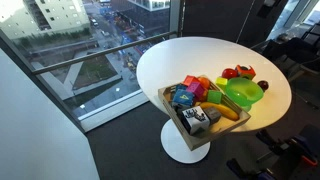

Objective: Move the black and white toy to the table

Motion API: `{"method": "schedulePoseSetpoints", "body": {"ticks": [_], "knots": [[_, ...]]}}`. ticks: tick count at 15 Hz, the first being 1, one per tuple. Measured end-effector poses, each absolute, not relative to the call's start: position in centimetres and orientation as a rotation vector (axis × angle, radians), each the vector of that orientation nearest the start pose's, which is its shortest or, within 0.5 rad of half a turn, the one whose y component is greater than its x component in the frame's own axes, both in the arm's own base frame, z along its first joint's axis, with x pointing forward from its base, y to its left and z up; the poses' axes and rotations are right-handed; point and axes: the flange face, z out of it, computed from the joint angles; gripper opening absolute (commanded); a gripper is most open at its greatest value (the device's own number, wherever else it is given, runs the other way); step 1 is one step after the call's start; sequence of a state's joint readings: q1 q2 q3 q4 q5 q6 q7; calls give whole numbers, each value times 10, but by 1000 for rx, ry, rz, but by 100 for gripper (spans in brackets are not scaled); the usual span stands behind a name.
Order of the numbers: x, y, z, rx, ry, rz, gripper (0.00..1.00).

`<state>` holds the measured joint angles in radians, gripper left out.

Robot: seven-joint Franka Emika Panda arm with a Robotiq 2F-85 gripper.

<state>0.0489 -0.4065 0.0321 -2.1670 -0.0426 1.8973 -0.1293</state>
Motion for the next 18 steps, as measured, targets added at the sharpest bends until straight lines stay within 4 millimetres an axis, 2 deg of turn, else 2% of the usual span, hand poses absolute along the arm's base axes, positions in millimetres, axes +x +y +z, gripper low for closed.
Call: {"method": "schedulePoseSetpoints", "body": {"ticks": [6,9,14,18], "knots": [[444,35,571,-3172,-350,-217,100],[446,35,565,-3173,-349,-195,100],[456,40,541,-3173,-362,-113,100],[470,53,513,-3160,-380,-49,100]]}}
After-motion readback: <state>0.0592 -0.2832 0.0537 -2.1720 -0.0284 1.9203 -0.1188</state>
